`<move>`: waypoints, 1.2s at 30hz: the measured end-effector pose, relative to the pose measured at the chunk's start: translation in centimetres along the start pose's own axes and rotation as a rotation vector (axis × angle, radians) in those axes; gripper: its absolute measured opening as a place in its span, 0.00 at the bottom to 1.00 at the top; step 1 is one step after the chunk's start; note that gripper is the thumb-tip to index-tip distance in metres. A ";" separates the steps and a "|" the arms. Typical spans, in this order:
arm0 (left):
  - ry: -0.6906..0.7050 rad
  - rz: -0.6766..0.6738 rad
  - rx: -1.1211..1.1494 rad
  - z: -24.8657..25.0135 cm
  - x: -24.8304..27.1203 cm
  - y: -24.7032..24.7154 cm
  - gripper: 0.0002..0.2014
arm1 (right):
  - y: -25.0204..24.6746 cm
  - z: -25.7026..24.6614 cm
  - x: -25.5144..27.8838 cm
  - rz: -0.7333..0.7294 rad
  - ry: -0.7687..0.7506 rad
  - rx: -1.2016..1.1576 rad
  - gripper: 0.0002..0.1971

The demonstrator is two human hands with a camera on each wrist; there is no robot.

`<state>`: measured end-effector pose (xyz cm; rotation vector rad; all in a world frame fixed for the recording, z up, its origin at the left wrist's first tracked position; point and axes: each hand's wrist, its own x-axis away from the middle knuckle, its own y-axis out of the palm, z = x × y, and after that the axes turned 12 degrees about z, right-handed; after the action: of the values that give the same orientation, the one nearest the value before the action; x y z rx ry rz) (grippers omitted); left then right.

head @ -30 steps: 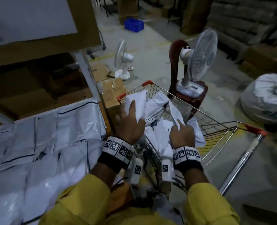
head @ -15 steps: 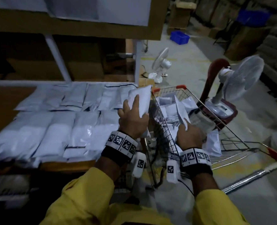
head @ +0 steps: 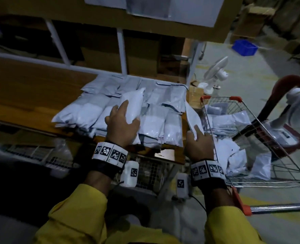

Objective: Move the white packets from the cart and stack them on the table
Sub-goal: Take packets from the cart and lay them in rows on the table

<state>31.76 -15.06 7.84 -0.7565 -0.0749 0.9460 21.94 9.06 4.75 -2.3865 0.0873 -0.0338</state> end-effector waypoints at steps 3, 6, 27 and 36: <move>-0.025 0.081 0.028 -2.8 -1.3 -2.5 0.40 | 1.7 -2.2 0.9 -0.032 -0.035 0.030 0.37; -0.015 0.127 0.044 -5.5 -3.5 -4.2 0.39 | 3.5 -4.3 1.2 -0.033 -0.071 0.074 0.32; -0.006 -0.061 -0.224 -23.8 -22.3 -8.5 0.33 | 15.8 -16.3 1.5 0.083 0.025 0.162 0.34; 0.037 -0.140 -0.316 -26.8 -23.8 -7.1 0.36 | 20.5 -19.2 2.3 0.010 -0.020 0.353 0.37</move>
<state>32.50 -50.37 -1.63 -1.0461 -0.2459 0.7949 22.16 -19.17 4.72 -2.0330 0.0771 -0.0184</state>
